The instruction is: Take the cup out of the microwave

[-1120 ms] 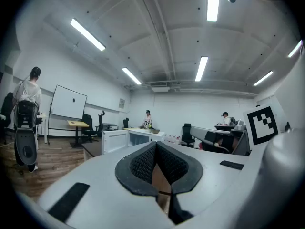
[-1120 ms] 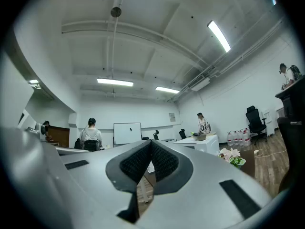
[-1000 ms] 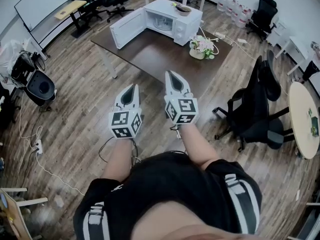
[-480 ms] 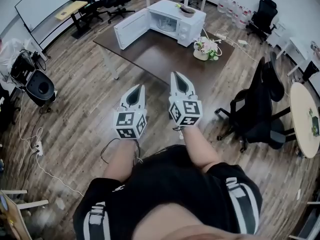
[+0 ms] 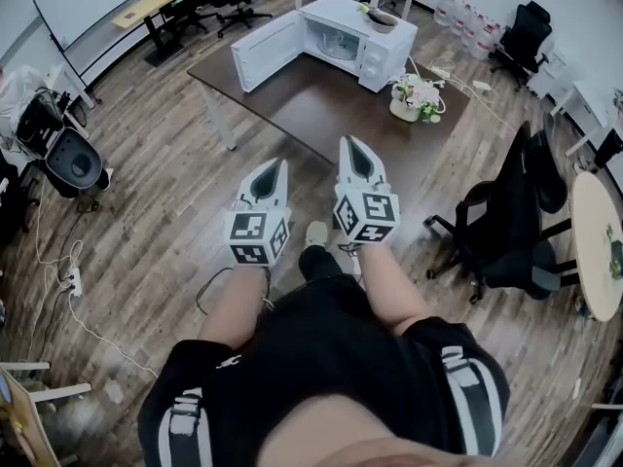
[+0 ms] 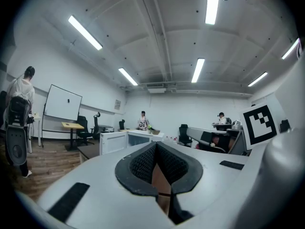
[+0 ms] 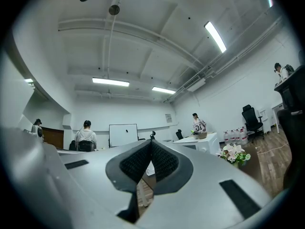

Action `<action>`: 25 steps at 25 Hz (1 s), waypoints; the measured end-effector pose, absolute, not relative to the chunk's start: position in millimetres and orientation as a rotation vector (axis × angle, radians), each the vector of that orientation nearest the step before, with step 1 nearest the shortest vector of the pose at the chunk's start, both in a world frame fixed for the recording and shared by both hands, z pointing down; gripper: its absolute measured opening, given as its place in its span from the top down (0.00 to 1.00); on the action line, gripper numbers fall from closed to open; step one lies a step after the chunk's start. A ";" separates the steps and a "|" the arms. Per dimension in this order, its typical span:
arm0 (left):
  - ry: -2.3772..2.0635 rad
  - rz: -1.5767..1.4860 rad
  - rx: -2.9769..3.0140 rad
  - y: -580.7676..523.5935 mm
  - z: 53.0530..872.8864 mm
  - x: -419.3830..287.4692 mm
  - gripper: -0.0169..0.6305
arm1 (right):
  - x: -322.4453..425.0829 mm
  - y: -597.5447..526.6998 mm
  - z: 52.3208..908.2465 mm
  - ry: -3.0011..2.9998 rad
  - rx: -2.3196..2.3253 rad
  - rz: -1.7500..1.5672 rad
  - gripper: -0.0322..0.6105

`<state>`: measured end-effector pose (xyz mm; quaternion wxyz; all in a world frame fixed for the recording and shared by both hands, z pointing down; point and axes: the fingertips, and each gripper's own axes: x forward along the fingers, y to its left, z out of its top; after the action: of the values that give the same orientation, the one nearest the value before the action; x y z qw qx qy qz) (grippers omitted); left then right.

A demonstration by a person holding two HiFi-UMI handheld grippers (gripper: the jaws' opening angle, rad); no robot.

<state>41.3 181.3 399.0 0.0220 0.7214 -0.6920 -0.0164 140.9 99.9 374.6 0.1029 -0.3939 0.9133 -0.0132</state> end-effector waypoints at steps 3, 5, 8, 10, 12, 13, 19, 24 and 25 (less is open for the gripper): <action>-2.152 -0.036 2.222 153.9 403.9 17.6 0.97 | 118.0 70.7 378.7 2.697 -1.154 -0.039 0.95; -2.148 -0.028 2.224 125.7 405.2 0.5 0.97 | 100.5 41.5 380.4 2.697 -1.157 -0.038 0.95; -2.136 -0.023 2.236 72.6 404.2 -25.4 0.97 | 75.2 -10.4 378.9 2.691 -1.167 -0.032 0.95; -2.122 -0.019 2.246 35.1 403.1 -41.1 0.97 | 59.7 -46.1 377.4 2.686 -1.179 -0.029 0.95; -2.105 -0.010 2.261 -2.6 402.5 -55.0 0.97 | 45.7 -81.9 377.3 2.680 -1.194 -0.034 0.95; -2.095 -0.007 2.269 -22.1 402.0 -61.5 0.97 | 39.5 -100.3 377.5 2.677 -1.203 -0.036 0.95; -2.035 -0.027 2.318 -144.8 391.0 -96.6 0.97 | 4.8 -209.5 374.4 2.680 -1.247 -0.024 0.95; -1.988 -0.052 2.361 -230.2 380.4 -118.8 0.97 | -20.0 -287.9 367.7 2.677 -1.271 -0.010 0.95; -1.976 -0.051 2.369 -242.9 380.0 -122.6 0.97 | -23.5 -299.6 366.4 2.671 -1.281 -0.009 0.95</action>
<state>-122.6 -242.9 380.0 0.0281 0.7675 -0.6402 -0.0165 -23.5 -299.6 366.4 0.0894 -0.4306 0.8981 -0.0032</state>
